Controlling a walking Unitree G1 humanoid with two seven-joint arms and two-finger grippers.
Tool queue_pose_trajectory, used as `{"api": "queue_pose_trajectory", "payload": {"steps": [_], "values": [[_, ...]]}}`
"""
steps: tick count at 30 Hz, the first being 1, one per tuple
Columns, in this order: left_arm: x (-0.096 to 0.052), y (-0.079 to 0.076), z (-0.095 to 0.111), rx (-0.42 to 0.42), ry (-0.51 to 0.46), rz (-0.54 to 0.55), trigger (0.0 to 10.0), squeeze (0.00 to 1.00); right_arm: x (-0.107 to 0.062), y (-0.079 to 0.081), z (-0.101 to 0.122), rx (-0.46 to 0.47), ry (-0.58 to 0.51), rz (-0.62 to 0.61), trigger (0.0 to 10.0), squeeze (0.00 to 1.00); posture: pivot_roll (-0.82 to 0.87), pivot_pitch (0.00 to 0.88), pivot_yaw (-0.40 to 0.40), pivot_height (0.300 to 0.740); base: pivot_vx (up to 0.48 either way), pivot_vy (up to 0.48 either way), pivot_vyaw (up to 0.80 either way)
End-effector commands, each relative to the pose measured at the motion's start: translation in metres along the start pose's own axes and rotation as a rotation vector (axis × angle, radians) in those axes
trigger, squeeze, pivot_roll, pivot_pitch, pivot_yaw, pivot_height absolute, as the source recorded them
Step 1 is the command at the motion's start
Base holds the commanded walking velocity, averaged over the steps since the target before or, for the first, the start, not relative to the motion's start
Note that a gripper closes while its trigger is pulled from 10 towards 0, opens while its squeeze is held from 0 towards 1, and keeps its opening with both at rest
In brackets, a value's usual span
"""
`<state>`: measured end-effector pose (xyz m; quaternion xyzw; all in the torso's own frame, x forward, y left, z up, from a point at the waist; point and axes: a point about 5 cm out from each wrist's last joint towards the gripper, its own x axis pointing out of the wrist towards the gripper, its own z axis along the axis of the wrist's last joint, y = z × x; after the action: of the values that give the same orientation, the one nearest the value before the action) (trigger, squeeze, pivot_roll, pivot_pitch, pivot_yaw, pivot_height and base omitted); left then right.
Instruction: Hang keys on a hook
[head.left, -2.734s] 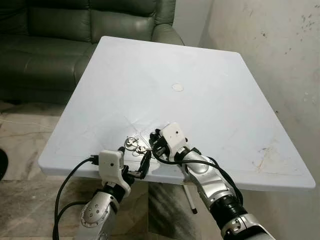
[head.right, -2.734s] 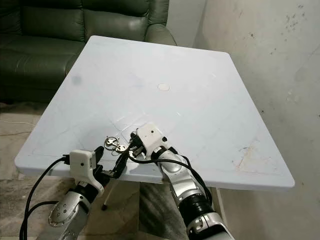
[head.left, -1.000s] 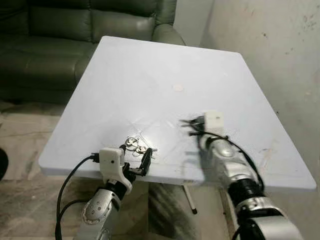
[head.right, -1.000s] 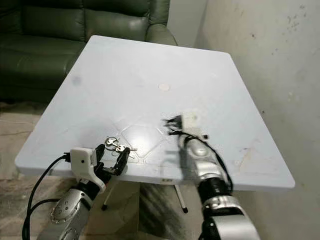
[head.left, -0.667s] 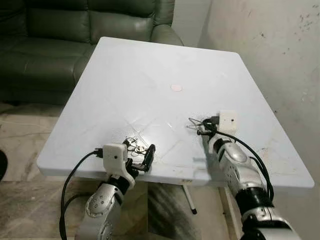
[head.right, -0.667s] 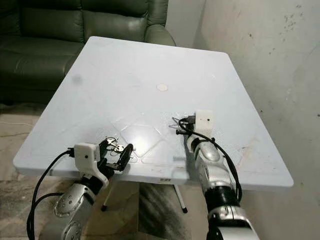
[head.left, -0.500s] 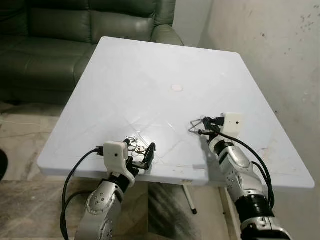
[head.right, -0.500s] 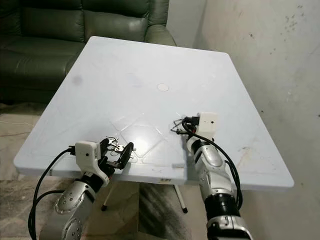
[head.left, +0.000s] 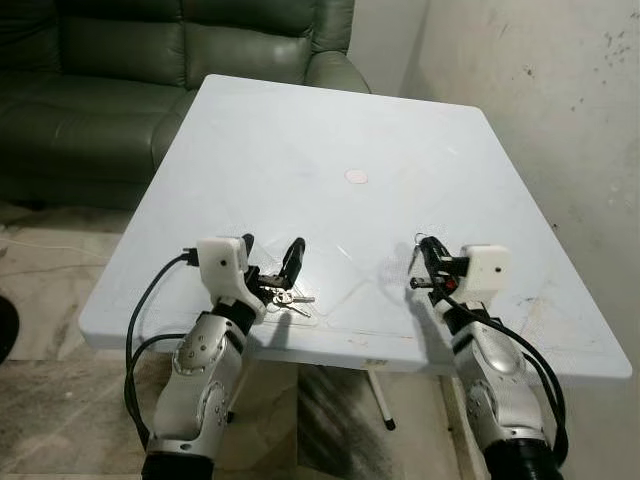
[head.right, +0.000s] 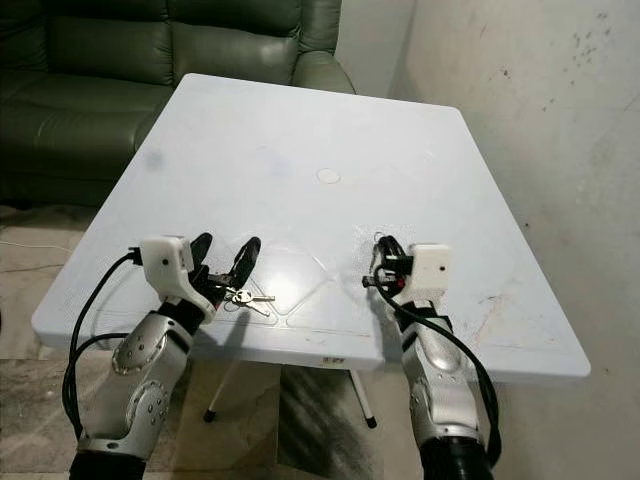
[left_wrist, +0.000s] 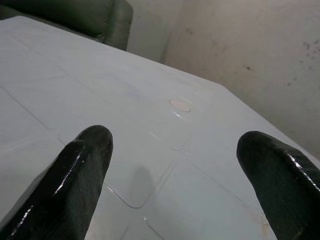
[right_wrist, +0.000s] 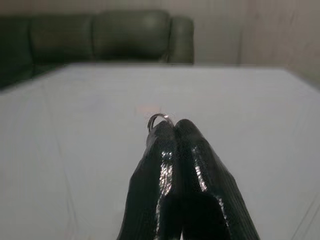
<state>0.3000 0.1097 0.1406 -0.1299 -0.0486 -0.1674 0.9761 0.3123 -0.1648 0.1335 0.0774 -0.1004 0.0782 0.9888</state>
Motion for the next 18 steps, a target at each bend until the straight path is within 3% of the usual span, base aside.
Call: {"api": "queue_pose_trajectory", "payload": {"steps": [1,3,4,5,6,11,18], "values": [[0.004,0.000,0.003,-0.002,-0.013,0.002,10.0,0.00,-0.004,-0.004,0.011,0.013,-0.058,-0.020,0.0,0.00,0.07,0.064,-0.107,0.740,0.000,0.000,0.00],[0.007,0.001,0.008,-0.007,-0.034,0.008,10.0,0.00,-0.009,0.000,0.015,0.016,-0.091,-0.033,0.0,0.00,0.06,0.063,-0.106,0.740,0.000,0.000,0.00],[0.008,0.001,0.010,-0.006,-0.046,0.014,10.0,0.00,-0.013,0.005,0.018,0.028,-0.116,-0.038,2.2,0.00,0.06,0.063,-0.106,0.740,0.000,0.000,0.00],[0.008,0.001,0.010,-0.006,-0.046,0.014,10.0,0.00,-0.013,0.005,0.018,0.028,-0.116,-0.038,2.2,0.00,0.06,0.063,-0.106,0.740,0.000,0.000,0.00],[0.006,0.001,0.012,0.001,-0.056,0.022,10.0,0.00,-0.016,0.008,0.020,0.027,-0.131,-0.038,10.0,0.00,0.06,0.060,-0.101,0.740,0.000,0.000,0.00],[-0.009,0.001,0.008,0.042,-0.065,0.028,10.0,0.00,-0.033,0.017,0.020,-0.016,-0.127,-0.034,10.0,0.00,0.04,0.049,-0.090,0.740,0.000,0.000,0.00],[-0.025,0.004,0.002,0.026,-0.046,0.019,10.0,0.00,-0.049,0.017,0.012,-0.036,-0.096,-0.046,10.0,0.00,0.04,0.039,-0.084,0.740,0.000,0.000,0.00]]}}
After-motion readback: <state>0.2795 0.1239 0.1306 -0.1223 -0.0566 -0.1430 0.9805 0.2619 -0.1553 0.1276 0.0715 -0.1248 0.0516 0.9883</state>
